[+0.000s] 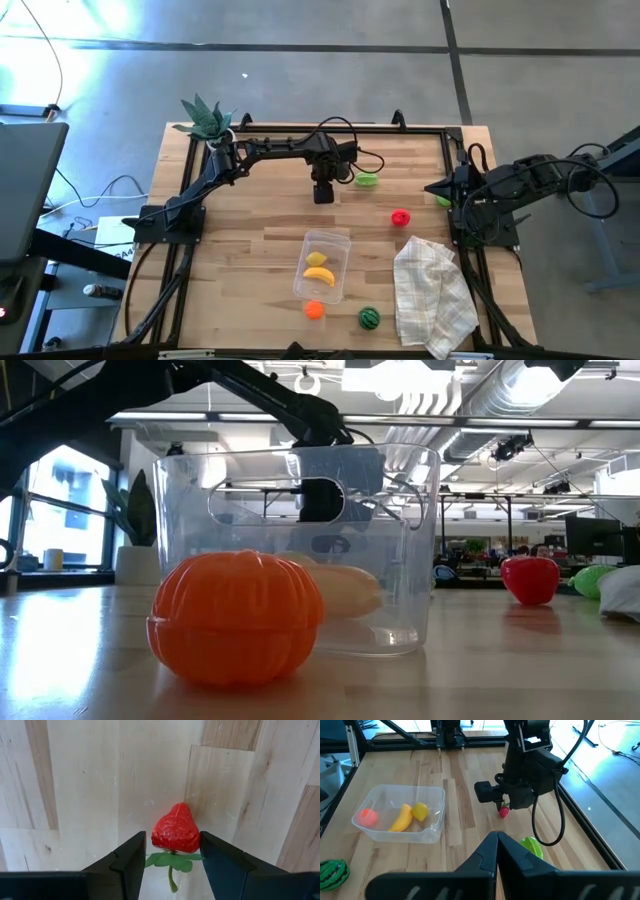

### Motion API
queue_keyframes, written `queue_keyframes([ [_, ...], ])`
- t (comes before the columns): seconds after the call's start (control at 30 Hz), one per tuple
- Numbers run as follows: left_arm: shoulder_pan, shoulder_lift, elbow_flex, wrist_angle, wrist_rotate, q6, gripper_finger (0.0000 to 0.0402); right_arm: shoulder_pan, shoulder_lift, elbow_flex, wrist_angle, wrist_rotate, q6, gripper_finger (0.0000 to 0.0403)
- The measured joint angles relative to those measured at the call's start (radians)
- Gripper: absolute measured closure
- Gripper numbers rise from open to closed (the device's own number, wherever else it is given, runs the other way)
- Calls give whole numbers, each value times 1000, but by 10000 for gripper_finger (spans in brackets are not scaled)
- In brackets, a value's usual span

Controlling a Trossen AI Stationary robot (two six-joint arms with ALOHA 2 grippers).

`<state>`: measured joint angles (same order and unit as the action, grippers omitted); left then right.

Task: Pick and placing Produce into tupperware
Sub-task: Put the strawberry into the transparent bin

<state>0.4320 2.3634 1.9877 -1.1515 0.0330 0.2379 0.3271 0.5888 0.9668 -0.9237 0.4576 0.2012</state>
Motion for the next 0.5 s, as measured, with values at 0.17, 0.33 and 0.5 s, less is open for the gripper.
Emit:
queue_keyframes([
  [0.17,0,0,0,5,0,0,250,0,0,0,0,0,0,403],
  [0.33,0,-2,0,18,2,0,279,0,0,0,0,0,0,403],
  [0.5,0,-2,0,31,25,0,275,0,0,0,0,0,0,403],
])
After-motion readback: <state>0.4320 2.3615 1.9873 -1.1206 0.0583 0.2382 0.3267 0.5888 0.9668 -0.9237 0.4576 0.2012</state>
